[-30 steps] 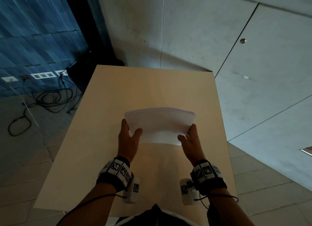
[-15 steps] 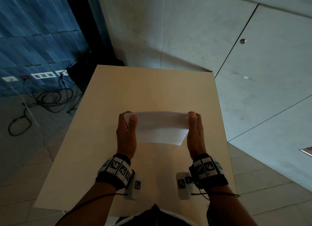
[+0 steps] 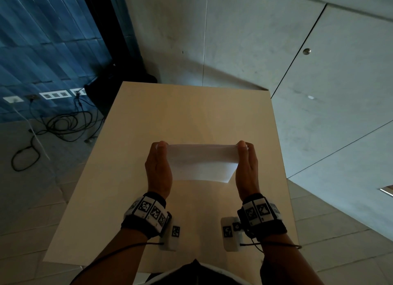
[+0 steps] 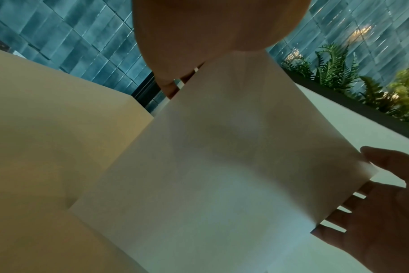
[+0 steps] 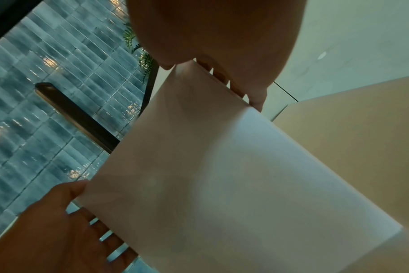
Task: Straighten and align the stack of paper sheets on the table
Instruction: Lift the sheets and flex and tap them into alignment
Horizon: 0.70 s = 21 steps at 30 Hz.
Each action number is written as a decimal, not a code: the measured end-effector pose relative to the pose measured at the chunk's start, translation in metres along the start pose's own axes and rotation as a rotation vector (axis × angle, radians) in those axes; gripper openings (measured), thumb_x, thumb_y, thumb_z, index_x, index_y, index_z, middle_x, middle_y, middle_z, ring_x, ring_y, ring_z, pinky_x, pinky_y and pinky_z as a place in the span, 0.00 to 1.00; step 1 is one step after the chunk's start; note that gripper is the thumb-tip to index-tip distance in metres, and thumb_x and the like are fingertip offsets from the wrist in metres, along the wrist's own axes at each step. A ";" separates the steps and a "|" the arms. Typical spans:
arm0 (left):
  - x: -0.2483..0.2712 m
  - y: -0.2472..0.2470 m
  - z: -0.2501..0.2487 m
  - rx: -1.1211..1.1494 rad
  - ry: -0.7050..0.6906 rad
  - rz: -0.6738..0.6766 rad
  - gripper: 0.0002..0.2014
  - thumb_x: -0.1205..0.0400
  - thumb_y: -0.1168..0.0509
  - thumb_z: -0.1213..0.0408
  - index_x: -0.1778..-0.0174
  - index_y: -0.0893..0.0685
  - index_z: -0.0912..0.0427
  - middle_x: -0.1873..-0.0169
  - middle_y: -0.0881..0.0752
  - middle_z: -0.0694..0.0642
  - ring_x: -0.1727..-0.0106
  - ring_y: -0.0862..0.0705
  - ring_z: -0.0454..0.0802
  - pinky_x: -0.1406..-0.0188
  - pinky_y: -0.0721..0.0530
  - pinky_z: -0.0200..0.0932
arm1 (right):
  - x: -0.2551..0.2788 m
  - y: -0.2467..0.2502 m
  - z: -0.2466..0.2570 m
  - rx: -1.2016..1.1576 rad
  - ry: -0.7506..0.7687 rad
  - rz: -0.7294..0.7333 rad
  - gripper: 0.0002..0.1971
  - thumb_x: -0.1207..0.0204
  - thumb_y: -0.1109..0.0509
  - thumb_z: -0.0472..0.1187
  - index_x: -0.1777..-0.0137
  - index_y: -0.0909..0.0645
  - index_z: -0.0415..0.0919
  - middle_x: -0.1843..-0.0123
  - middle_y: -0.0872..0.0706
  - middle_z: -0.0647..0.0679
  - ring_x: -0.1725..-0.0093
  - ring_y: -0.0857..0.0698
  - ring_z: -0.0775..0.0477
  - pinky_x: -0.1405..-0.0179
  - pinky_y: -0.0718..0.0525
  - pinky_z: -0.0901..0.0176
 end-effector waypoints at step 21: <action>0.006 0.002 0.020 -0.196 0.023 0.189 0.14 0.18 0.35 0.63 0.37 0.24 0.51 0.50 0.18 0.41 0.48 0.18 0.36 0.48 0.23 0.29 | -0.010 0.017 0.022 0.040 0.102 0.038 0.09 0.17 0.36 0.45 0.48 0.19 0.40 0.57 0.16 0.54 0.60 0.19 0.62 0.58 0.22 0.72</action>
Point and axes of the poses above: each hand's wrist, its own x-axis away from the middle knuckle, its own y-axis out of the back of the hand, z = x × y, the point moved 7 cm from there along -x, towards the middle knuckle
